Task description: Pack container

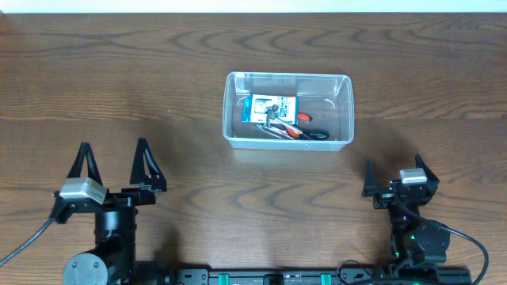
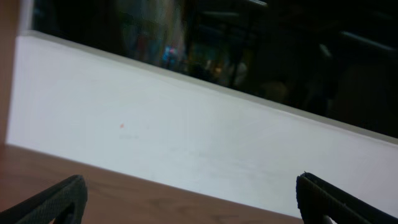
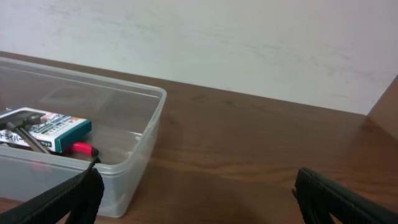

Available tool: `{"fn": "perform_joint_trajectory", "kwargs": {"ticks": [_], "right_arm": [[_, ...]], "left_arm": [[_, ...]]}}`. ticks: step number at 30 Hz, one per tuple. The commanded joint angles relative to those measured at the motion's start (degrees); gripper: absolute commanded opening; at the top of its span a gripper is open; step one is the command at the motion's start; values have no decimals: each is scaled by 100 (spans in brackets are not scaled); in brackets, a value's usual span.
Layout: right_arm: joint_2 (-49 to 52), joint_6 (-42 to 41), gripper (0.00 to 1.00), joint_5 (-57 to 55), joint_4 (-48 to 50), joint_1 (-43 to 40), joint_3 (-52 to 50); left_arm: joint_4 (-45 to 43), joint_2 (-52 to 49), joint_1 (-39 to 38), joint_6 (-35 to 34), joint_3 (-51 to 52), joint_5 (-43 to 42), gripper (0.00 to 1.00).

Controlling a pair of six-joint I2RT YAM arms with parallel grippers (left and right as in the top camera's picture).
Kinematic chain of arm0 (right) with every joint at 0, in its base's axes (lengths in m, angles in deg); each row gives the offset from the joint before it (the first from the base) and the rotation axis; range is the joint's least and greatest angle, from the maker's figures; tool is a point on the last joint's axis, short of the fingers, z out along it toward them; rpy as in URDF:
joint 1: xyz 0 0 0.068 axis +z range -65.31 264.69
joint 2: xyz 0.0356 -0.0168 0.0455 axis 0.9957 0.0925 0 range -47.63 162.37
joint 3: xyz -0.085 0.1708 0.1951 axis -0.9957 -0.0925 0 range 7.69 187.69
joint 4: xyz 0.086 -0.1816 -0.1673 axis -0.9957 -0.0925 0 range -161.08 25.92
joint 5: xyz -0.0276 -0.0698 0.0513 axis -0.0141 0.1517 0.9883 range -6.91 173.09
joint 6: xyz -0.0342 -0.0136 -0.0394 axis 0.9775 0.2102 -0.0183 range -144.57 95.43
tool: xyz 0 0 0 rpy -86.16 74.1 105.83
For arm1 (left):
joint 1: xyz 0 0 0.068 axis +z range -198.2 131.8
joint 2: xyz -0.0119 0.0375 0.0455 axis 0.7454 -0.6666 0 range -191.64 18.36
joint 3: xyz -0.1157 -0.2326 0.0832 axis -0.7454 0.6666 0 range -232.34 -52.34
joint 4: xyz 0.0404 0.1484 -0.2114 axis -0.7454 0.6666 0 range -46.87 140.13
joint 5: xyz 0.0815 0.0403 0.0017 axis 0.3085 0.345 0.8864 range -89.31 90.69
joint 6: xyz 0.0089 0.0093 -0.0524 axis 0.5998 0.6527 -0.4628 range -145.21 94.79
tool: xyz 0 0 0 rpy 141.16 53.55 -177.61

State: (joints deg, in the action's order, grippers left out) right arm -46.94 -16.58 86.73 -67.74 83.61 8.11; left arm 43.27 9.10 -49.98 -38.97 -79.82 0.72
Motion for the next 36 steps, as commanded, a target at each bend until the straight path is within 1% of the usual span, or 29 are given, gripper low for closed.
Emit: {"fn": "perform_joint_trajectory", "kwargs": {"ticks": [1,7,10,14,20,25,31,36], "right_arm": [[-37,22,99,26,-24,37,-11],[-37,22,99,26,-24,37,-11],[-37,22,99,26,-24,37,-11],[-37,22,99,26,-24,37,-11],[-37,22,99,26,-24,37,-11],[-37,22,99,26,-24,37,-11],[-37,22,99,26,-24,37,-11],[-37,22,99,26,-24,37,-11]], "left_arm": [[-66,369,-22,-50,348,461,98],[-105,918,0,-50,975,518,98],[-304,916,20,-48,1156,522,98],[-354,916,22,-28,1228,614,98],[-420,916,26,-26,1364,975,98],[-461,916,114,-31,1593,968,98],[-885,916,203,-31,1967,962,98],[-883,916,203,-26,2120,946,98]]}}
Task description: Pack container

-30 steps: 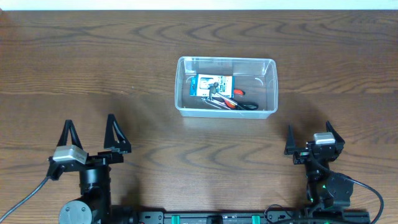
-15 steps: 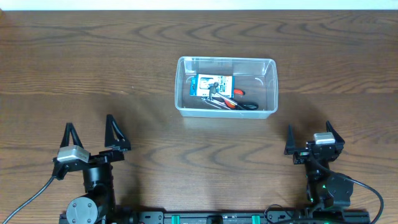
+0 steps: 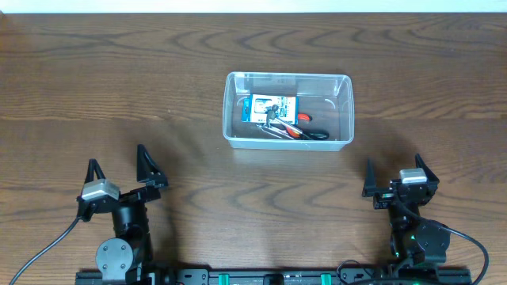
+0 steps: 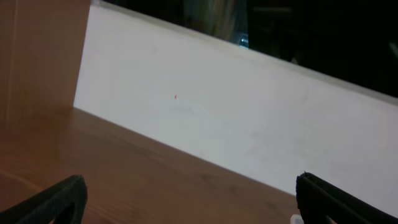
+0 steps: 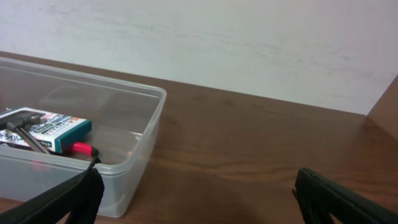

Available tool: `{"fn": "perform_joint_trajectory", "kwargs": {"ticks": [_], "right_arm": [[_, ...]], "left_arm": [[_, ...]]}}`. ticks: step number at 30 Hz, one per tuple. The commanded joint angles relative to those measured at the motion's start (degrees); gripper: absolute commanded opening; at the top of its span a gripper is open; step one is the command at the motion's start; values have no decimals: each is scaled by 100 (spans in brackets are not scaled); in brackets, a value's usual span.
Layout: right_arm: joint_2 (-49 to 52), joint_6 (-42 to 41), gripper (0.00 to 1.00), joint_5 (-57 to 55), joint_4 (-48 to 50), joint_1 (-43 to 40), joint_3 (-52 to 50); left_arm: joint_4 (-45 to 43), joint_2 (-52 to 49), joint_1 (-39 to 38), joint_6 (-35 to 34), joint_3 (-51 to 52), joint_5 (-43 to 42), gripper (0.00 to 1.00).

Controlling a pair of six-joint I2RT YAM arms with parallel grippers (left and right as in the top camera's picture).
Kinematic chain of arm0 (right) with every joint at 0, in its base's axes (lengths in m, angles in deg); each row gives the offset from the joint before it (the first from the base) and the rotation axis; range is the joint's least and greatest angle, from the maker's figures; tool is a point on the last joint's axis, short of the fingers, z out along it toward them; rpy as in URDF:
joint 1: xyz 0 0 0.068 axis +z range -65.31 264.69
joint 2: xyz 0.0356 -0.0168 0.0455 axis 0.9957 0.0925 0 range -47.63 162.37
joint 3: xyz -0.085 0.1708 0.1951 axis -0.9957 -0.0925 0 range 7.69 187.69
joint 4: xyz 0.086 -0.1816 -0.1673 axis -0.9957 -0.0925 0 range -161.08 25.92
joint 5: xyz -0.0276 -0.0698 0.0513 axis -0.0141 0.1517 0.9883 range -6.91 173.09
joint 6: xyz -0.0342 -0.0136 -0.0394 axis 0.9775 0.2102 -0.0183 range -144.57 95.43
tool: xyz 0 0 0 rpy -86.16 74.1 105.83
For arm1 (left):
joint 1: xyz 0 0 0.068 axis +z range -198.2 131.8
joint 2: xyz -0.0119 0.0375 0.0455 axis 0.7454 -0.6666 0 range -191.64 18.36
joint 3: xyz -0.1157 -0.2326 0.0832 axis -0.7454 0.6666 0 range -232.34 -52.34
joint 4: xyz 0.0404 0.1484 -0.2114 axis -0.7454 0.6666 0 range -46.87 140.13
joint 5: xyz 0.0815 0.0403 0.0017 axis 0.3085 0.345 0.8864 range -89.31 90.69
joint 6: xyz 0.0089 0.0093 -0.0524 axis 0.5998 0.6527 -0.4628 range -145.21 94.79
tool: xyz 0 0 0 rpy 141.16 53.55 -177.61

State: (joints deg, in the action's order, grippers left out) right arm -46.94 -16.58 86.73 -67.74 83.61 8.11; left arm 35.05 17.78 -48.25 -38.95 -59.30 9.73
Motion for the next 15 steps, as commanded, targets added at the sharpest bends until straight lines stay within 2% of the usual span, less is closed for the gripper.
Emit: {"fn": "perform_joint_trajectory", "kwargs": {"ticks": [1,15], "right_arm": [[-37,22,99,26,-24,37,-11],[-37,22,99,26,-24,37,-11]], "left_arm": [[-61,48,31,-31,92,46,98],[-66,48,50,-33,562,-236,98]]}}
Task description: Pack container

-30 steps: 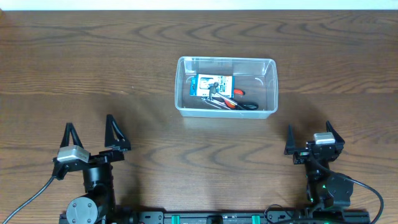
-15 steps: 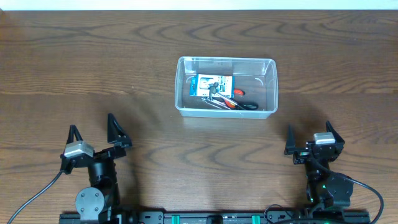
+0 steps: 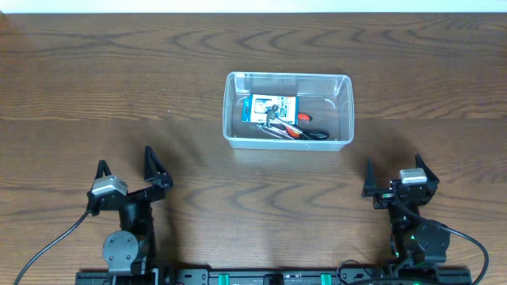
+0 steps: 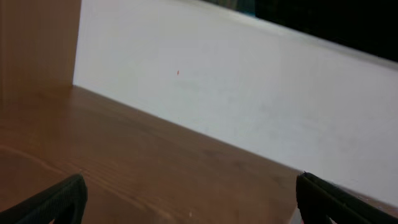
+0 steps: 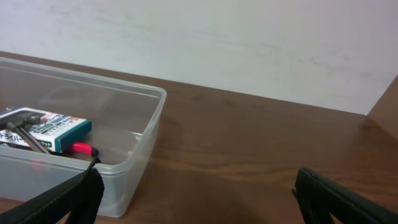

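A clear plastic container (image 3: 287, 111) stands at the middle of the wooden table, its right corner also in the right wrist view (image 5: 134, 155). Inside lie a blue-green box (image 3: 273, 108), a red-handled tool (image 3: 305, 131) and thin metal pieces. My left gripper (image 3: 128, 169) rests open at the near left, empty, facing bare table and a white wall. My right gripper (image 3: 394, 174) rests open at the near right, empty, well short of the container.
The table's brown wood (image 3: 119, 71) spreads on all sides of the container. A white wall (image 5: 205, 37) runs along the far edge. No loose items lie outside the container.
My left arm has drawn back a little further toward the near edge and its camera now tilts lower, showing more table. The right arm and the container are unchanged.
My left gripper stood open and raised at the near left, its camera aimed above the wall. Then it sat lower and nearer the base, and now lower still. The right gripper stayed open at rest throughout, and the container's contents did not change.
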Available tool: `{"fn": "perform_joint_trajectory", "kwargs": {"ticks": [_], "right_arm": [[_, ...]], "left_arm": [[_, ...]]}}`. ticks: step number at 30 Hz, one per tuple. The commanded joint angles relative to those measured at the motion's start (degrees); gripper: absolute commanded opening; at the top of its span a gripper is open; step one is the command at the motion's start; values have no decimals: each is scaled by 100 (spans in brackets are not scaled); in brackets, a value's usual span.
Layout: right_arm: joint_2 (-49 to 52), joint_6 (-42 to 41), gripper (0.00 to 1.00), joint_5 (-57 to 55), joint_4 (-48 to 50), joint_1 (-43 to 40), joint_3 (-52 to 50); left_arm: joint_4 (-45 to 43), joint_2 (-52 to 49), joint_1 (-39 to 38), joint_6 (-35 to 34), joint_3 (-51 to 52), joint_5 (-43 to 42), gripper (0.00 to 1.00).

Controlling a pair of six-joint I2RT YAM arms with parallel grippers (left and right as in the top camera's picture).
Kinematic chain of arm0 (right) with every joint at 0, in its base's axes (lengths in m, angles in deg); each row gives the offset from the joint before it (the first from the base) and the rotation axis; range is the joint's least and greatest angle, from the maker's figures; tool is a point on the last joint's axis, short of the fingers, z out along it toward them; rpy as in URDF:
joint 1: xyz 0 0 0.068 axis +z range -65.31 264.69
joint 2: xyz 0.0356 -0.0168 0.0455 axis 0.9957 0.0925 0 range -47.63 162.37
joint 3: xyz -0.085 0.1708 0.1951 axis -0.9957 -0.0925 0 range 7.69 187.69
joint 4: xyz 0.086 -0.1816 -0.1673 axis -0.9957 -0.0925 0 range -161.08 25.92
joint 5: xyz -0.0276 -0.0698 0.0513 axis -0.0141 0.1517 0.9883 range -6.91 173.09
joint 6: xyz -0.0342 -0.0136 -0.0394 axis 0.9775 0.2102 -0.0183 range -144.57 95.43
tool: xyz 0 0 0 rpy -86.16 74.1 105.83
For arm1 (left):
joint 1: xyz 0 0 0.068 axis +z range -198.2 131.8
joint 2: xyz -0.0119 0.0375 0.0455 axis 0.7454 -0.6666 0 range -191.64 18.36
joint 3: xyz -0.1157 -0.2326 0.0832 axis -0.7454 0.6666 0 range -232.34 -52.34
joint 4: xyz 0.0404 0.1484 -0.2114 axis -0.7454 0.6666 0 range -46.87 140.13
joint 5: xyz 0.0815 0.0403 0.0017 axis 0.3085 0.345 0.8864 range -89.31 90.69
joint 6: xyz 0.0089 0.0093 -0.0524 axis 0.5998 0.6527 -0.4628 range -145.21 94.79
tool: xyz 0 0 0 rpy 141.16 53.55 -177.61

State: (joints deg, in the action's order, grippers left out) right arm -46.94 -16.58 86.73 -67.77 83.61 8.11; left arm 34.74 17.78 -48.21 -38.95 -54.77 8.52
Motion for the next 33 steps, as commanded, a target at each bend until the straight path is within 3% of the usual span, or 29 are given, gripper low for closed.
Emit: {"fn": "perform_joint_trajectory", "kwargs": {"ticks": [1,11,21,33], "right_arm": [[-37,22,99,26,-22,37,-11],[-37,22,99,26,-22,37,-11],[-37,22,99,24,-22,37,-11],[-37,22,99,24,-22,37,-11]], "left_arm": [[-35,50,70,-35,151,-157,98],[107,50,258,125,223,-374,98],[1226,50,133,118,223,-413,98],[1226,50,116,118,223,-426,98]]}}
